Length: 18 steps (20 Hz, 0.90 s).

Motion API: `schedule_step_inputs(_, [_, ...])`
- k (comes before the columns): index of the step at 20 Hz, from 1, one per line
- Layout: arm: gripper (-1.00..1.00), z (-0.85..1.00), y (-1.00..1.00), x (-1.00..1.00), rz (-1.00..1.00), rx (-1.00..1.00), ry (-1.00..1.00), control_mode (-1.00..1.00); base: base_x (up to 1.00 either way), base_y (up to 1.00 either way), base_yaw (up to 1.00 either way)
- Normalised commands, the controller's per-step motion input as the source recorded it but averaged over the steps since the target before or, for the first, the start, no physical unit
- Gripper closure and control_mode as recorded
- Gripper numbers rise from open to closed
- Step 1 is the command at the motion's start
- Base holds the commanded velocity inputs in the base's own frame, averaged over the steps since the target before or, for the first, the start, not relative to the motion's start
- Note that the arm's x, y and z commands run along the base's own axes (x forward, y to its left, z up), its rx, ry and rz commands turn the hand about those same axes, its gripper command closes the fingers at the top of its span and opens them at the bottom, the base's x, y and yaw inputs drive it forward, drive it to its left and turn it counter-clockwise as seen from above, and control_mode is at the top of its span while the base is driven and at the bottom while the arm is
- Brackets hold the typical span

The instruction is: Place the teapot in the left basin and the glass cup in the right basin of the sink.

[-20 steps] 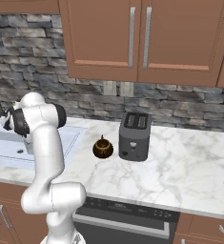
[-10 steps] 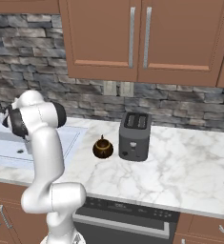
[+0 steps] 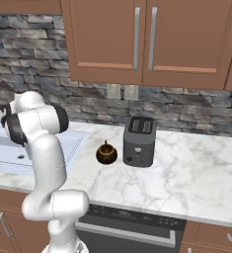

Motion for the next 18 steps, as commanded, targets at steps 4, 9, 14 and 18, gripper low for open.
schedule_step_inputs(4, [-1.0, 0.34, -0.21, -0.14, 0.08, 0.0, 0.0, -1.0, 0.0, 0.0, 0.0])
schedule_step_inputs(9, [-1.0, 0.33, -0.22, -0.17, 0.12, 0.0, 0.0, -1.0, 0.0, 0.0, 0.0])
schedule_step_inputs(14, [-1.0, 0.26, -0.24, -0.21, 0.19, -0.01, 0.0, -1.0, 0.0, 0.0, 0.0])
schedule_step_inputs(18, [-1.0, 0.18, -0.24, -0.22, 0.22, -0.02, 0.0, -1.0, 0.0, 0.0, 0.0])
